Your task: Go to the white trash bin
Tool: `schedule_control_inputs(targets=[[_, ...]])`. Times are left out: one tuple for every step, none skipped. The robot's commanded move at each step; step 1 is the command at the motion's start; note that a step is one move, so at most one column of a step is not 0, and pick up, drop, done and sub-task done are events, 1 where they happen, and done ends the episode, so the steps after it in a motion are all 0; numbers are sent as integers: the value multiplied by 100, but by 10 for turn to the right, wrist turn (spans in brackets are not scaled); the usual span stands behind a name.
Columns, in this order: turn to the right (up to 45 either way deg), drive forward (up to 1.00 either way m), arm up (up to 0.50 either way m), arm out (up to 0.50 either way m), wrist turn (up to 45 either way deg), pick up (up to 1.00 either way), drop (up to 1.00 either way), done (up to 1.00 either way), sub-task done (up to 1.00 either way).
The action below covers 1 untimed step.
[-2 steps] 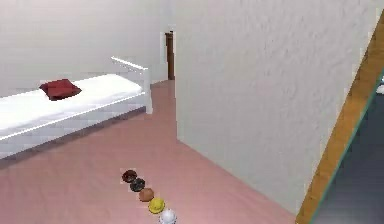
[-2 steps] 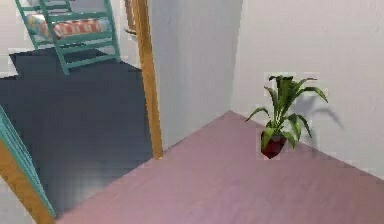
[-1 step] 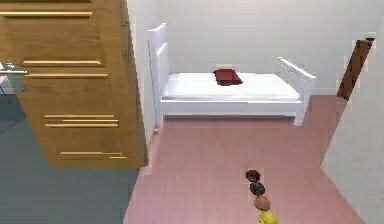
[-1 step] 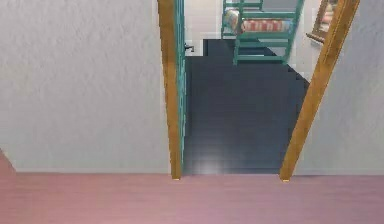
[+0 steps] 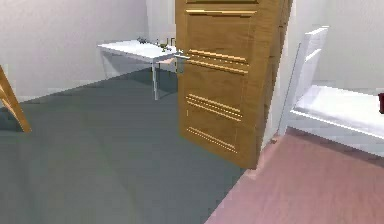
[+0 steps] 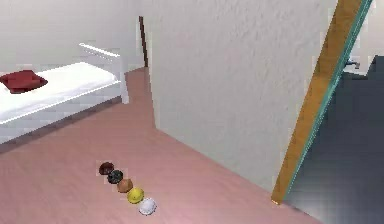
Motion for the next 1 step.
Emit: schedule_control_inputs(targets=[[0, 50, 0, 0, 0, 0, 0, 0, 0]])
